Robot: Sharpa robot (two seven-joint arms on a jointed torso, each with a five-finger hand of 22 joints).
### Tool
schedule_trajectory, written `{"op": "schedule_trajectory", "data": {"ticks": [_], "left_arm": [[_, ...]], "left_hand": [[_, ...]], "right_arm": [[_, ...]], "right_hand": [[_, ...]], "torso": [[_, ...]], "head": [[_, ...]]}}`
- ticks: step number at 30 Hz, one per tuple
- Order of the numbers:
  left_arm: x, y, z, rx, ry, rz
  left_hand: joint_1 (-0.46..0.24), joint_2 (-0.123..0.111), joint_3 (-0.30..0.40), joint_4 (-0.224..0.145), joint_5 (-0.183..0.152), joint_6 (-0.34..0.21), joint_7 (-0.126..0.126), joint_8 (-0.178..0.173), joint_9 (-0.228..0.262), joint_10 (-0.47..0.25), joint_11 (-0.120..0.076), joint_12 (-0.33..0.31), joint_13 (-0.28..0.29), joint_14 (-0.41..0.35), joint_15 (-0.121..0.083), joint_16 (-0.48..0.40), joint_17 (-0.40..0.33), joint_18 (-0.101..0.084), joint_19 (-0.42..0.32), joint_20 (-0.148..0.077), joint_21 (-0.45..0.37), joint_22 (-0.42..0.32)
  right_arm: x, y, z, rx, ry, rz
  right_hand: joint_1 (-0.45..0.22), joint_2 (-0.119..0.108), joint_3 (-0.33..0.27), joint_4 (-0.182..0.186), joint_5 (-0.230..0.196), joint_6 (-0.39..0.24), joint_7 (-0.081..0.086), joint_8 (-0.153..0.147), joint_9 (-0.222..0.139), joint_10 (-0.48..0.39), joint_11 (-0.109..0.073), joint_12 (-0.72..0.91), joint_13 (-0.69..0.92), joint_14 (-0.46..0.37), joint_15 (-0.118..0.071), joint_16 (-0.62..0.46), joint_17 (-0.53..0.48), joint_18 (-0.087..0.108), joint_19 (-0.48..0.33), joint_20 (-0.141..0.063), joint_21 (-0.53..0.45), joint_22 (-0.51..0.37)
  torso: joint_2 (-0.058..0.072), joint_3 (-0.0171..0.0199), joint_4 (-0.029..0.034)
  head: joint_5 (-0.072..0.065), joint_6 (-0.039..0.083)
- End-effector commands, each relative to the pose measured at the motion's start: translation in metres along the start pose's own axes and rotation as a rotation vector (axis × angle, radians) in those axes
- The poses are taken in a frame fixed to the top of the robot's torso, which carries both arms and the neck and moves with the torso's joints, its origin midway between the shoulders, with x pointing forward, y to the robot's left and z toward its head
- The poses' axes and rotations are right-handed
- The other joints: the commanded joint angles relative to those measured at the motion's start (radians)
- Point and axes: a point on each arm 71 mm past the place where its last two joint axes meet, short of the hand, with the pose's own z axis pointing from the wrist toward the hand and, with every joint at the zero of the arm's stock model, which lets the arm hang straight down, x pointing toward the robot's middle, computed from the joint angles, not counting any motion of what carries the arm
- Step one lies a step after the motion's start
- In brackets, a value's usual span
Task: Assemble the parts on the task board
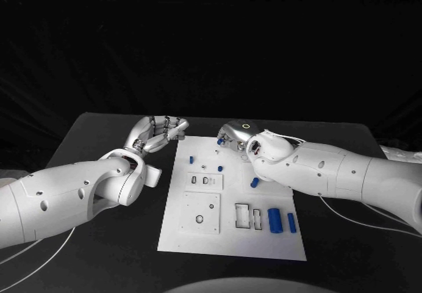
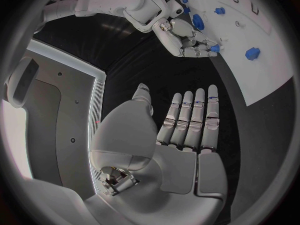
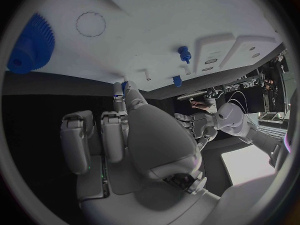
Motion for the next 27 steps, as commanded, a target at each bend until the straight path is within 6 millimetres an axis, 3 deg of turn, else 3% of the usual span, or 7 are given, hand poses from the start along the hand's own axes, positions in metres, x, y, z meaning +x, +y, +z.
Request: {"op": "schedule_trajectory", "data": {"ticks": [1,18,23,27], "left_arm": [[-0.0002,-0.002,0.0005,0.019,0.0,0.005],[0.0,-0.0015,0.0009,0.017,0.0,0.006],[0.0003,-0.0014,0.0011,0.016,0.0,0.006],[0.0003,-0.0013,0.0012,0.016,0.0,0.006]], "left_hand": [[0.003,0.006,-0.005,-0.001,0.005,0.001,0.013,0.007,0.002,0.005,0.004,-0.005,0.0,-0.005,0.001,-0.003,0.002,0.011,0.002,0.001,-0.006,-0.001],[0.005,0.007,-0.006,-0.001,0.007,0.001,0.014,0.007,0.002,0.006,0.004,-0.006,0.0,-0.005,0.001,-0.004,0.002,0.011,0.001,0.001,-0.007,-0.001],[0.005,0.007,-0.006,-0.001,0.007,0.001,0.014,0.007,0.002,0.006,0.004,-0.006,0.0,-0.005,0.001,-0.004,0.002,0.011,0.001,0.001,-0.007,-0.001],[0.006,0.007,-0.006,-0.001,0.008,0.0,0.014,0.007,0.002,0.006,0.004,-0.006,0.0,-0.006,0.001,-0.004,0.003,0.011,0.001,0.001,-0.008,-0.002]], "right_arm": [[0.0027,-0.0012,-0.0002,0.019,0.015,-0.024],[0.0055,-0.0022,0.0001,0.041,0.048,-0.033],[0.0069,-0.0026,0.0002,0.05,0.068,-0.038],[0.0071,-0.0028,0.0002,0.055,0.072,-0.039]], "right_hand": [[0.007,0.001,0.007,-0.001,0.001,0.052,-0.015,0.006,0.013,-0.002,0.001,-0.007,-0.001,0.085,-0.005,0.005,0.14,-0.014,0.105,-0.007,0.004,0.263],[0.003,-0.007,0.014,0.005,0.0,0.043,-0.014,-0.005,0.01,-0.016,0.004,-0.009,-0.001,0.085,-0.002,0.005,0.14,-0.014,0.105,-0.005,0.004,0.263],[-0.018,-0.04,0.006,0.024,-0.002,-0.02,0.0,-0.044,-0.004,-0.079,0.019,-0.01,-0.002,0.083,0.01,0.003,0.134,-0.014,0.105,0.0,0.004,0.263],[-0.041,-0.081,-0.008,0.038,-0.002,-0.132,0.005,-0.05,-0.008,-0.151,0.031,-0.008,0.0,0.082,0.021,0.002,0.128,-0.014,0.105,0.01,0.004,0.263]], "torso": [[0.0,-0.001,-0.0023],[0.0,-0.001,-0.0001],[0.0,-0.0007,0.0004],[-0.001,-0.0006,0.0005]], "head": [[0.001,0.003],[-0.005,0.002],[-0.004,0.0],[-0.004,-0.001]]}}
